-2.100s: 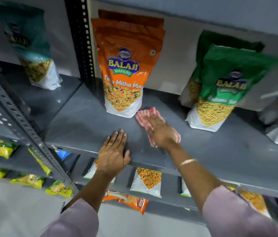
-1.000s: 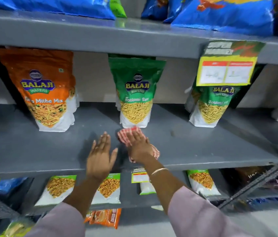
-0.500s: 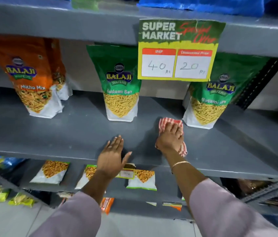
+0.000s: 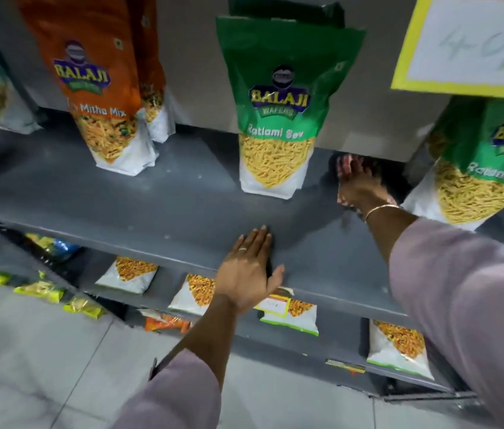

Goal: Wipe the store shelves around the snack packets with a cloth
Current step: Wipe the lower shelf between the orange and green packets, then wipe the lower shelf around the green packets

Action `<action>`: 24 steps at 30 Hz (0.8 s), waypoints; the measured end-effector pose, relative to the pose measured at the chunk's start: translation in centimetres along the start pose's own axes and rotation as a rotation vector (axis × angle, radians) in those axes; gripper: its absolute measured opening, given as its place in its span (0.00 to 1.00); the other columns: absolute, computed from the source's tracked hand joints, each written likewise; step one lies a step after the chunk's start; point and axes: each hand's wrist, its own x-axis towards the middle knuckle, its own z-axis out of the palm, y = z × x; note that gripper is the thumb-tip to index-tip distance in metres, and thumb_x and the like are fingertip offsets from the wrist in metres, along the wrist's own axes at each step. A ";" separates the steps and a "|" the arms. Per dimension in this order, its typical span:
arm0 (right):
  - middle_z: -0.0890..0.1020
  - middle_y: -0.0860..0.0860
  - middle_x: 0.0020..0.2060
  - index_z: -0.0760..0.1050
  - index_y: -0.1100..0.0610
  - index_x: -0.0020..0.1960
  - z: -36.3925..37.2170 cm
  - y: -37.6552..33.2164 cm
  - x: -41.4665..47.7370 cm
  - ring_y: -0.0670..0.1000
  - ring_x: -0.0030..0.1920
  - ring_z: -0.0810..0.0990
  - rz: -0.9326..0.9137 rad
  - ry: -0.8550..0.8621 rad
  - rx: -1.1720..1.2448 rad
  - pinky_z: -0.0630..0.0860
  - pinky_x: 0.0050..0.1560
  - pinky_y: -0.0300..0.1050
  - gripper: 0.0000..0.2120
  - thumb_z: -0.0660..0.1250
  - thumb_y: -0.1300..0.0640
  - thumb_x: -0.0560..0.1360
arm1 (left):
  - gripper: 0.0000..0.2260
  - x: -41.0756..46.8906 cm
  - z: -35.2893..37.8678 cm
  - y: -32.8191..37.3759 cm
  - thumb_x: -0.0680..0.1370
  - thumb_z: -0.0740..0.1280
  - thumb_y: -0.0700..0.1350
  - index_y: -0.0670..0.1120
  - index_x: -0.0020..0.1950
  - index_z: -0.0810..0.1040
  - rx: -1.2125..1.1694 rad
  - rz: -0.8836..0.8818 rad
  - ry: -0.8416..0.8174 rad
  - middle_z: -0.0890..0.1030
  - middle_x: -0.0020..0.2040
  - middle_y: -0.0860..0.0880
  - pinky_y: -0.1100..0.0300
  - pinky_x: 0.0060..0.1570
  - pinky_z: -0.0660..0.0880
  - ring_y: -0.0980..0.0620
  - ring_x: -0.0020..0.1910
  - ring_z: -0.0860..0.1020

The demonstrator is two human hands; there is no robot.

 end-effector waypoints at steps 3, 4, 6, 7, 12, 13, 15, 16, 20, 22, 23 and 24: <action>0.63 0.57 0.75 0.55 0.50 0.76 -0.7 -0.3 0.9 0.62 0.73 0.63 -0.015 -0.036 0.022 0.62 0.73 0.62 0.30 0.52 0.46 0.76 | 0.26 0.0 0.1 0.1 0.72 0.55 0.54 0.36 0.57 0.79 -0.004 0.001 0.016 0.79 0.59 0.39 0.49 0.57 0.73 0.43 0.57 0.78; 0.62 0.56 0.75 0.54 0.49 0.76 -0.6 -0.3 1.1 0.62 0.74 0.62 -0.030 -0.026 0.051 0.60 0.74 0.60 0.28 0.51 0.47 0.77 | 0.26 0.0 0.2 0.1 0.72 0.55 0.53 0.36 0.57 0.79 0.001 0.002 0.020 0.79 0.59 0.39 0.48 0.57 0.73 0.43 0.57 0.78; 0.55 0.58 0.77 0.48 0.52 0.78 -0.3 0.0 1.0 0.63 0.77 0.54 -0.160 -0.018 0.163 0.51 0.77 0.58 0.27 0.43 0.52 0.79 | 0.26 0.0 0.1 0.2 0.72 0.55 0.53 0.36 0.57 0.79 0.007 0.003 0.015 0.79 0.59 0.39 0.48 0.57 0.73 0.43 0.57 0.78; 0.54 0.59 0.78 0.47 0.53 0.78 -0.4 -0.1 0.6 0.64 0.77 0.53 -0.195 -0.077 0.167 0.50 0.77 0.58 0.26 0.42 0.54 0.80 | 0.26 0.0 0.1 0.1 0.71 0.54 0.52 0.36 0.58 0.79 0.010 0.005 0.011 0.79 0.59 0.39 0.48 0.57 0.73 0.42 0.57 0.78; 0.60 0.52 0.77 0.55 0.48 0.77 -0.3 -0.5 -3.6 0.57 0.76 0.60 -0.219 -0.100 0.035 0.60 0.75 0.54 0.27 0.54 0.45 0.79 | 0.26 0.0 0.1 0.1 0.72 0.54 0.52 0.36 0.58 0.78 0.017 0.005 -0.005 0.78 0.60 0.39 0.46 0.58 0.72 0.42 0.58 0.78; 0.58 0.50 0.77 0.55 0.48 0.77 -0.3 -0.4 -5.0 0.55 0.77 0.58 -0.256 -0.114 0.043 0.58 0.76 0.52 0.27 0.55 0.46 0.79 | 0.26 0.0 0.0 0.2 0.71 0.55 0.52 0.35 0.58 0.79 0.013 0.001 -0.006 0.78 0.60 0.39 0.46 0.57 0.72 0.42 0.57 0.78; 0.59 0.50 0.77 0.58 0.48 0.76 -0.3 0.1 -8.2 0.54 0.76 0.60 -0.315 -0.116 0.087 0.58 0.76 0.48 0.25 0.57 0.49 0.80 | 0.26 -0.1 -0.1 0.3 0.71 0.54 0.51 0.35 0.58 0.79 0.021 -0.006 -0.014 0.79 0.59 0.38 0.49 0.57 0.73 0.41 0.57 0.78; 0.61 0.49 0.76 0.60 0.48 0.75 -0.3 0.4 -9.9 0.53 0.75 0.62 -0.329 -0.123 0.098 0.60 0.74 0.47 0.24 0.57 0.51 0.80 | 0.26 -0.1 -0.2 0.4 0.71 0.54 0.51 0.35 0.57 0.79 0.028 -0.006 -0.020 0.79 0.59 0.38 0.49 0.57 0.73 0.41 0.57 0.78; 0.64 0.43 0.74 0.64 0.42 0.72 -1.5 1.1 -17.4 0.49 0.73 0.66 -0.373 -0.208 0.123 0.66 0.68 0.43 0.21 0.59 0.55 0.80 | 0.26 -0.2 -0.6 0.7 0.69 0.53 0.48 0.35 0.56 0.79 0.046 -0.019 -0.046 0.79 0.58 0.37 0.47 0.57 0.73 0.41 0.56 0.79; 0.66 0.41 0.73 0.67 0.39 0.70 -2.9 1.6 -19.9 0.46 0.69 0.69 -0.368 -0.352 0.145 0.66 0.68 0.45 0.20 0.60 0.54 0.80 | 0.25 -0.3 -0.8 0.8 0.69 0.53 0.48 0.35 0.56 0.80 0.047 -0.023 -0.048 0.80 0.57 0.38 0.50 0.58 0.72 0.41 0.55 0.79; 0.70 0.42 0.70 0.69 0.40 0.68 -3.7 1.9 -20.6 0.42 0.65 0.72 -0.368 -0.480 0.197 0.68 0.68 0.46 0.19 0.61 0.56 0.80 | 0.25 -0.3 -0.8 0.8 0.69 0.53 0.48 0.34 0.55 0.80 0.048 -0.020 -0.051 0.80 0.57 0.37 0.49 0.57 0.73 0.41 0.55 0.79; 0.76 0.45 0.65 0.71 0.42 0.65 -4.9 2.2 -21.3 0.37 0.59 0.75 -0.392 -0.625 0.269 0.70 0.65 0.45 0.18 0.61 0.60 0.79 | 0.25 -0.3 -0.9 0.8 0.69 0.53 0.47 0.34 0.55 0.80 0.052 -0.019 -0.053 0.80 0.56 0.37 0.47 0.56 0.74 0.40 0.54 0.80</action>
